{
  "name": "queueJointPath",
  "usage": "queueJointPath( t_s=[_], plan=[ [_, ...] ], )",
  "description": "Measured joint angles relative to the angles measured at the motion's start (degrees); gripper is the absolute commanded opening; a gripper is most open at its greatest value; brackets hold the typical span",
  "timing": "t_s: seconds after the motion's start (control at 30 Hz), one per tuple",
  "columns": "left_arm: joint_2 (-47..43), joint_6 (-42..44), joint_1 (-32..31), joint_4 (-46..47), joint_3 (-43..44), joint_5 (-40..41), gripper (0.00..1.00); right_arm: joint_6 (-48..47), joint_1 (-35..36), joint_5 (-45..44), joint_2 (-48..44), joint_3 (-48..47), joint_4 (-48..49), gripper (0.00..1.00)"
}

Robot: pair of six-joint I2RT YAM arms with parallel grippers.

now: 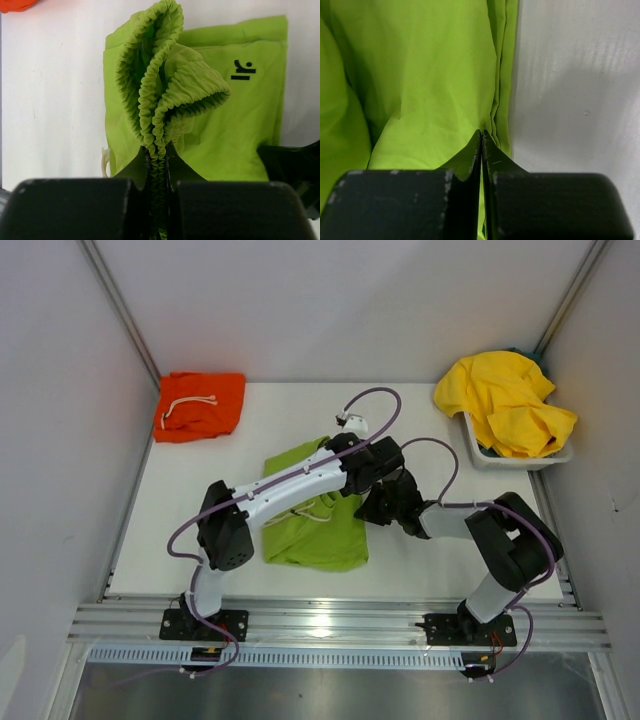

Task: Fold and stack the shorts
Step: Fold the shorts

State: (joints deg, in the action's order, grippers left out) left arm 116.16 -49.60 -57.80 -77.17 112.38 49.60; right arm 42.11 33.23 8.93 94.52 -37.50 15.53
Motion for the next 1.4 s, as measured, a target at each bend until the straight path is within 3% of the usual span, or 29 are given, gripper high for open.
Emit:
queueJointPath(
  t_s=[0.47, 0.7, 0.83, 0.97, 1.07, 1.17, 1.2, 1.23, 1.3, 1.4],
  plan=[
    [7.0, 0.2, -1.1, 0.9, 2.4, -1.4, 0.0, 0.8, -0.3, 0.6, -3.3, 2.6, -1.4, 0.0],
    [7.5, 1.2, -1.1, 4.3, 0.8, -3.6, 0.0, 0.7, -3.5, -0.8, -14.1, 5.8, -6.7, 0.05],
    [7.5, 1.6, -1.1, 5.9, 0.1, -4.4, 0.01, 0.5, -5.2, -2.8, -21.9, 8.3, -9.0, 0.03],
    [7.5, 1.7, -1.1, 8.3, -2.5, -5.4, 0.04, 0.0, -6.7, -3.0, -23.3, 8.5, -9.7, 0.02],
    [7.5, 1.7, -1.1, 10.3, -4.8, -6.4, 0.14, -0.2, -7.9, -3.0, -23.5, 9.7, -10.3, 0.01],
    [7.5, 2.3, -1.2, 13.0, -7.5, -8.1, 0.45, -0.4, -9.1, -2.8, -23.6, 10.6, -11.4, 0.01],
    [7.5, 2.4, -1.2, 13.8, -8.2, -8.9, 0.64, -0.4, -9.4, -2.8, -23.7, 10.7, -11.5, 0.01],
    [7.5, 2.5, -1.2, 14.3, -8.6, -9.6, 0.72, -0.5, -9.6, -2.8, -23.7, 10.8, -11.5, 0.01],
    [7.4, 2.7, -1.3, 15.7, -9.2, -10.9, 0.82, -0.6, -10.1, -2.5, -23.8, 10.9, -11.5, 0.01],
    [6.6, 3.1, -1.3, 18.5, -10.5, -12.6, 0.87, -0.8, -10.7, -2.1, -23.8, 11.1, -11.5, 0.01]
  ],
)
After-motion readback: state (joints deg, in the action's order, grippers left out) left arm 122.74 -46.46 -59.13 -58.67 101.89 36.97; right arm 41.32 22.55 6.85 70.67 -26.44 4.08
